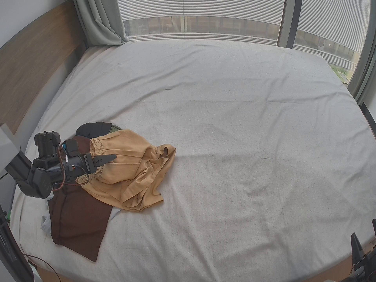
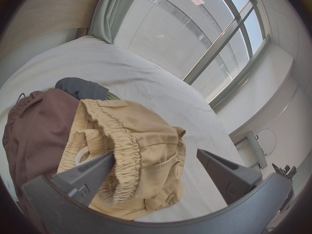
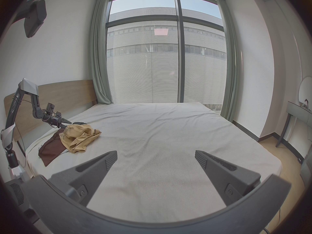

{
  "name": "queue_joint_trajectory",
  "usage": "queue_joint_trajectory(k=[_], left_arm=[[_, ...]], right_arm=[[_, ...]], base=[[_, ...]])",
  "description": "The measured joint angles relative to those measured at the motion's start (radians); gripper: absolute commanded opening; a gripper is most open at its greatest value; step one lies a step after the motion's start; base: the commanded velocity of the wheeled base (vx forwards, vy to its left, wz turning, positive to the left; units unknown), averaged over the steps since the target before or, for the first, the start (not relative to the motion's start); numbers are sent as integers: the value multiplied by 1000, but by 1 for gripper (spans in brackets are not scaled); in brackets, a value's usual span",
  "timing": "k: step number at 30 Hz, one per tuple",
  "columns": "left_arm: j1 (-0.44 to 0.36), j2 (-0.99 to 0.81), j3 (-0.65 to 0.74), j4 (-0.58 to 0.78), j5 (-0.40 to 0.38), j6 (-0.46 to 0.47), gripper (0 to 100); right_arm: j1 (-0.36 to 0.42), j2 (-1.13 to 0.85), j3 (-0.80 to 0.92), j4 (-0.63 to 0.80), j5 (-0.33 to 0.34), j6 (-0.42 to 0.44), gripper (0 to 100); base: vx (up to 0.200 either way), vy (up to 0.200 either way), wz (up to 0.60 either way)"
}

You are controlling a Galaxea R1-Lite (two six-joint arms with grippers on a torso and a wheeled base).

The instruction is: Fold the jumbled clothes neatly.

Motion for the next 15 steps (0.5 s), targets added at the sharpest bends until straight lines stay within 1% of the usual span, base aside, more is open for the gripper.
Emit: queue_joint_trajectory(k=[6, 15], left_arm=[[-24, 24, -2, -21, -3, -2, 100], [-32, 61, -13, -67, -1, -4, 100]], right_arm=[[0, 0, 0, 0, -1, 0, 100], [0, 0, 0, 0, -2, 0, 100]], base=[[0, 0, 0], [0, 0, 0]])
